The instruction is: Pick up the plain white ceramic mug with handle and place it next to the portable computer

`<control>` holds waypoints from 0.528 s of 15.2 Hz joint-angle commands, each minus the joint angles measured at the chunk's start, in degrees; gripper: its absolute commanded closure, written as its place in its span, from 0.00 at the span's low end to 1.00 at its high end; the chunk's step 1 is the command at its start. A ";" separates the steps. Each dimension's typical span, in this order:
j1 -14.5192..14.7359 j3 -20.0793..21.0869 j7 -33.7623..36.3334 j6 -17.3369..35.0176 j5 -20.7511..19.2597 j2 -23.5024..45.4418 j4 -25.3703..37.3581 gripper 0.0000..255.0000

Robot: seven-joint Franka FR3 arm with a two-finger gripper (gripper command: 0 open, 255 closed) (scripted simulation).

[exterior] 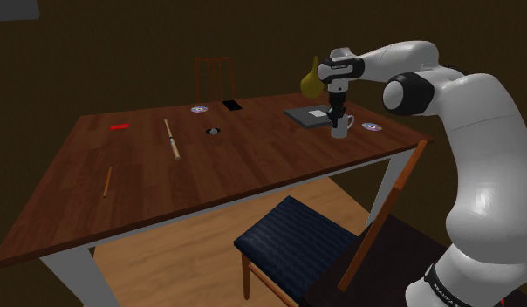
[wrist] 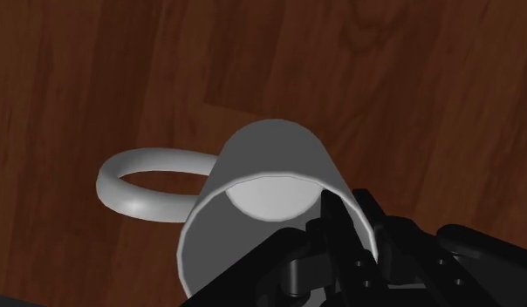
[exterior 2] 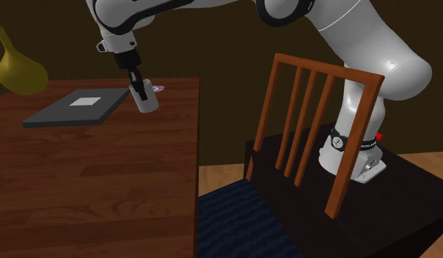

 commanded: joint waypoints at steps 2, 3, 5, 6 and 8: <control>0.00 0.00 0.02 0.15 0.00 -0.03 -0.16 1.00; 0.00 0.00 0.02 0.15 0.00 -0.03 -0.16 1.00; 0.00 0.00 0.02 0.15 0.00 -0.03 -0.16 1.00; 0.01 0.00 0.02 0.15 0.00 -0.04 -0.16 0.00; 0.01 0.00 0.02 0.15 0.00 -0.03 -0.16 0.00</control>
